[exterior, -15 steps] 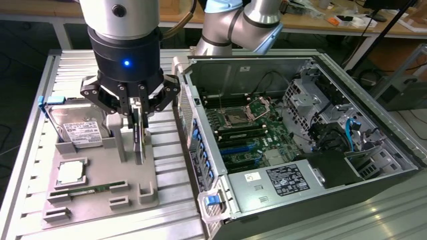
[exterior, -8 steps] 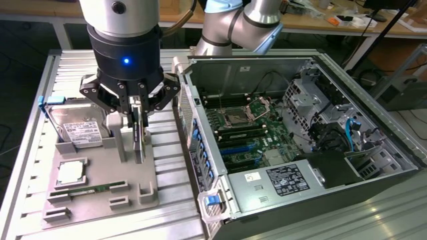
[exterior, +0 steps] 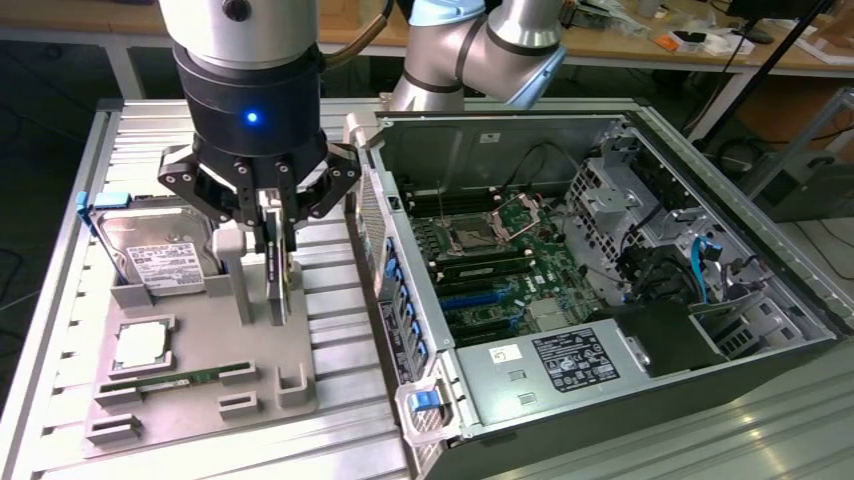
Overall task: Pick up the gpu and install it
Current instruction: 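Pick up the gpu and move the gpu toward the slot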
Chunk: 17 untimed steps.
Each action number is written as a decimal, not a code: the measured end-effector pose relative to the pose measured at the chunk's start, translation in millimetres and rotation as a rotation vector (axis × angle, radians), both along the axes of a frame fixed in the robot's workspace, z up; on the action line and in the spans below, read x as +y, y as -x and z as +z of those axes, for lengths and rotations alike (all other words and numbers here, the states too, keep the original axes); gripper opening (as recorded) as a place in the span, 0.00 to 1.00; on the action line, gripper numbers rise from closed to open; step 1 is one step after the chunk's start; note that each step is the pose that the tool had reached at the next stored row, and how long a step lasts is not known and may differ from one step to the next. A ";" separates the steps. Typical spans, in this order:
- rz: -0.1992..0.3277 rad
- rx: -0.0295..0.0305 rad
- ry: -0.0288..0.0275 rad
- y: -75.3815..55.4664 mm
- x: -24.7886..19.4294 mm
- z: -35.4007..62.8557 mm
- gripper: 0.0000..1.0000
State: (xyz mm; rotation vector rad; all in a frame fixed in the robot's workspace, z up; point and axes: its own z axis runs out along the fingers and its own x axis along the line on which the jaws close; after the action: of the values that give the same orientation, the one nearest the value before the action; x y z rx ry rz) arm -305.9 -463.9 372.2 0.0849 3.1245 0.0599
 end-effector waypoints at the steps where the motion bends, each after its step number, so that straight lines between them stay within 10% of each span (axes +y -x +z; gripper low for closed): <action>1: 0.000 0.0000 0.0000 0.0 0.0 0.2 0.27; 17: 0.000 0.0009 -0.0001 0.0 0.0 7.9 0.27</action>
State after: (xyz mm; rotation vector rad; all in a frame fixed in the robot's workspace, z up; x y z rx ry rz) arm -305.9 -463.9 380.1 0.0850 3.1254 0.0600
